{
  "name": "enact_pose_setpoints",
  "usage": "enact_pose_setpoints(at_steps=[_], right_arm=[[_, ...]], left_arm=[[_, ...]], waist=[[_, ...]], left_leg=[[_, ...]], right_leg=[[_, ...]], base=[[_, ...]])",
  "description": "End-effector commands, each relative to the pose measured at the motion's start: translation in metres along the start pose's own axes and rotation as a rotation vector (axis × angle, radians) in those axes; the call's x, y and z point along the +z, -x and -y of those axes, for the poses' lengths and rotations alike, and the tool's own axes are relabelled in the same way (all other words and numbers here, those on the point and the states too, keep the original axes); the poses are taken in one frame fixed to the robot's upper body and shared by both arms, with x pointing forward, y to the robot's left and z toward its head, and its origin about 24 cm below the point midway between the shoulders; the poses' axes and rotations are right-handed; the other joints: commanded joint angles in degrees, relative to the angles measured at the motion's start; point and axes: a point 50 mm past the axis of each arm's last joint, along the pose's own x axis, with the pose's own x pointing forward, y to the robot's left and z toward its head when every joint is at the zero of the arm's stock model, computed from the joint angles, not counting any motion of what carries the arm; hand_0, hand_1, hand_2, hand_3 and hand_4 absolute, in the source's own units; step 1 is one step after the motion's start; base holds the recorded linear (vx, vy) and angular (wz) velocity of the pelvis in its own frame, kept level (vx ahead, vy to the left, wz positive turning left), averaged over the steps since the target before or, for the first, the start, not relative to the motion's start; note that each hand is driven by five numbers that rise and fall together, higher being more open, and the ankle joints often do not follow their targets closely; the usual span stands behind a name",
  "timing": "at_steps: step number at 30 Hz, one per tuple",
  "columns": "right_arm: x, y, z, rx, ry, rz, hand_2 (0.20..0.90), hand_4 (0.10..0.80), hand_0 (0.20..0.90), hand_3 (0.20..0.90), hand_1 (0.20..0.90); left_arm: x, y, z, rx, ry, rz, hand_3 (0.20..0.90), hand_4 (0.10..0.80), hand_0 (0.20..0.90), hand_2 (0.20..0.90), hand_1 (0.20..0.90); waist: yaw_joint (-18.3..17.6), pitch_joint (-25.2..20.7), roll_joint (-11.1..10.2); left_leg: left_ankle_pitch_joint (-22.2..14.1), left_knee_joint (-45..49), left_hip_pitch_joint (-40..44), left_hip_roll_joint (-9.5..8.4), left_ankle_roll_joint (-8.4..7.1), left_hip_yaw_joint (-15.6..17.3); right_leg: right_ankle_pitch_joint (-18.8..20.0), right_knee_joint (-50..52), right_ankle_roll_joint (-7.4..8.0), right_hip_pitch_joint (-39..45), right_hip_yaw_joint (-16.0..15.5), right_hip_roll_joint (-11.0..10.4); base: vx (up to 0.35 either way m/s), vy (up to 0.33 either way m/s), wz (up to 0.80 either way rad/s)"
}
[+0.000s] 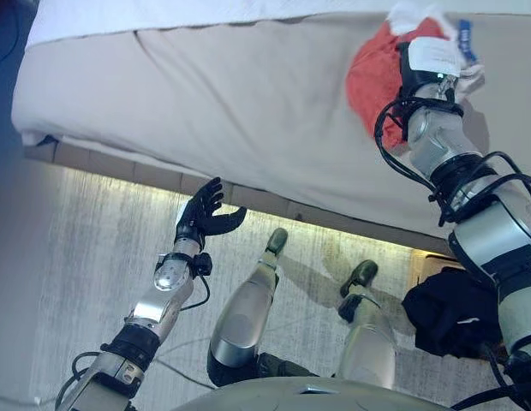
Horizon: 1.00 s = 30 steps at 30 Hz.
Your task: Pick up the clothes from the bed and place them into the basket
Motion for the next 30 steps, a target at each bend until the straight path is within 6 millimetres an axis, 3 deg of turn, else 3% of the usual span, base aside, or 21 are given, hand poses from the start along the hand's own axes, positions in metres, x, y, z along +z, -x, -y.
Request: enact_pose_setpoints(at_steps=[1,9,19,21,22,23,30], right_arm=[[0.019,-0.013,0.084,-0.269,0.105,0.037,0.9,0.8,0.9,0.9,0.9],[-0.009,-0.017,0.08,-0.164,0.224,-0.118,0.9,0.8,0.9,0.9,0.9],[-0.054,-0.018,0.114,-0.105,0.222,-0.336,0.9,0.8,0.9,0.9,0.9],[-0.057,-0.018,0.118,-0.09,0.223,-0.344,0.721,0.591,0.721,0.691,0.721],[-0.057,-0.018,0.119,-0.087,0.215,-0.344,0.406,0.224,0.406,0.324,0.406],[-0.057,-0.018,0.119,-0.084,0.209,-0.34,0.3,0.1,0.3,0.2,0.3],[-0.051,-0.02,0.127,-0.175,0.173,-0.262,0.3,0.1,0.3,0.2,0.3]], left_arm=[[0.029,0.012,-0.012,-0.012,-0.023,0.17,0.9,0.8,0.9,0.9,0.9],[0.033,0.025,-0.018,-0.011,0.014,0.213,0.9,0.8,0.9,0.9,0.9],[0.046,0.039,-0.028,0.005,0.049,0.282,0.9,0.8,0.9,0.9,0.9],[0.048,0.041,-0.031,0.007,0.048,0.288,0.9,0.8,0.9,0.9,0.9],[0.049,0.041,-0.031,0.009,0.047,0.293,0.9,0.8,0.9,0.9,0.9],[0.05,0.042,-0.032,0.01,0.046,0.297,0.9,0.8,0.9,0.9,0.9],[0.052,0.042,-0.031,-0.003,0.051,0.303,0.9,0.8,0.9,0.9,0.9]], waist=[[1.3,-1.1,0.7],[2.4,-1.1,2.6],[3.0,-1.1,4.2],[3.1,-1.1,4.2],[3.1,-1.1,4.3],[3.1,-1.1,4.3],[2.6,-1.1,4.1]], left_leg=[[-4.1,5.9,-7.1,-0.13,3.15,0.5],[-6.4,14.1,-17.1,-0.93,4.29,1.2],[-6.9,20.0,-25.1,-1.16,4.6,1.5],[-7.1,20.6,-25.6,-1.12,4.63,1.4],[-7.1,20.7,-25.7,-1.09,4.7,1.4],[-7.1,20.8,-25.6,-1.0,4.75,1.5],[-7.2,20.2,-22.9,-0.68,4.62,2.0]], right_leg=[[-7.9,11.1,0.4,-0.4,0.2,-1.8],[-10.9,20.0,-1.08,-9.5,0.4,-1.7],[-14.3,28.0,-3.13,-17.9,1.9,-0.1],[-14.6,28.7,-3.41,-18.6,2.1,-0.1],[-14.8,29.0,-3.6,-18.8,2.1,0.0],[-14.9,29.3,-3.73,-18.9,2.1,0.1],[-15.4,29.0,-4.24,-16.4,2.1,0.1]], base=[[0.001,-0.023,0.22],[-0.005,-0.026,0.11],[-0.012,-0.046,0.04],[-0.026,-0.037,-0.13],[-0.029,-0.032,-0.13],[-0.021,-0.03,-0.06],[-0.01,-0.006,-0.02]])
